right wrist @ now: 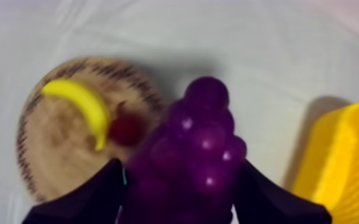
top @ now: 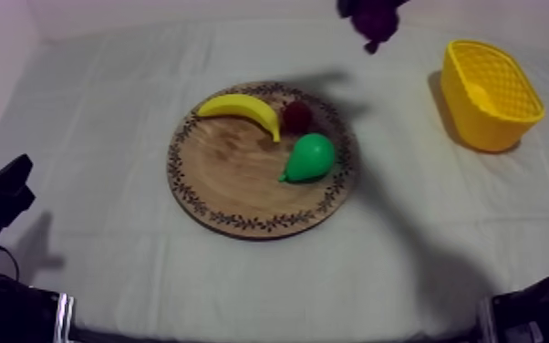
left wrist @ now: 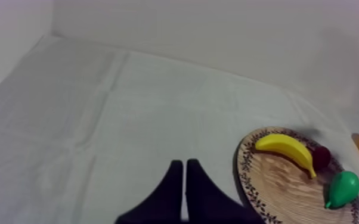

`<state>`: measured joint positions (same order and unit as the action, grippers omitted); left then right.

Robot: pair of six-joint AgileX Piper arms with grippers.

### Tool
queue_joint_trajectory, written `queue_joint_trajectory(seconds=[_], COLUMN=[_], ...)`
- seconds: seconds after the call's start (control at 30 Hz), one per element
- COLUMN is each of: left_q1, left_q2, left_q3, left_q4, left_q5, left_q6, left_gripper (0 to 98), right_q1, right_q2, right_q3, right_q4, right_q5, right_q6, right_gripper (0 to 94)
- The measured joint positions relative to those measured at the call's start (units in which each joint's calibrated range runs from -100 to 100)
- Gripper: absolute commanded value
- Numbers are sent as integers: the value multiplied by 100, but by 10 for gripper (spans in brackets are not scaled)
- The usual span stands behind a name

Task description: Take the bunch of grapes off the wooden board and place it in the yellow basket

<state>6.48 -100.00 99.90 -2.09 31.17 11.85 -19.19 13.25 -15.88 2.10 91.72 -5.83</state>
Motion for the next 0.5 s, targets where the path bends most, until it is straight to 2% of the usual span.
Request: queue_joint_trajectory(seconds=[0.33, 0.5], left_q1=[0, 0], left_q2=[0, 0], left_q3=[0, 0], left_q4=[0, 0], left_q5=[0, 0], left_q6=[0, 0], left_gripper=[1, 1], right_q1=[1185, 1694], right_q2=[-298, -314], right_q3=[-54, 49], right_q4=[186, 124], right_q5=[-706, -1062], right_q6=[693, 1100], right_gripper=[369, 388])
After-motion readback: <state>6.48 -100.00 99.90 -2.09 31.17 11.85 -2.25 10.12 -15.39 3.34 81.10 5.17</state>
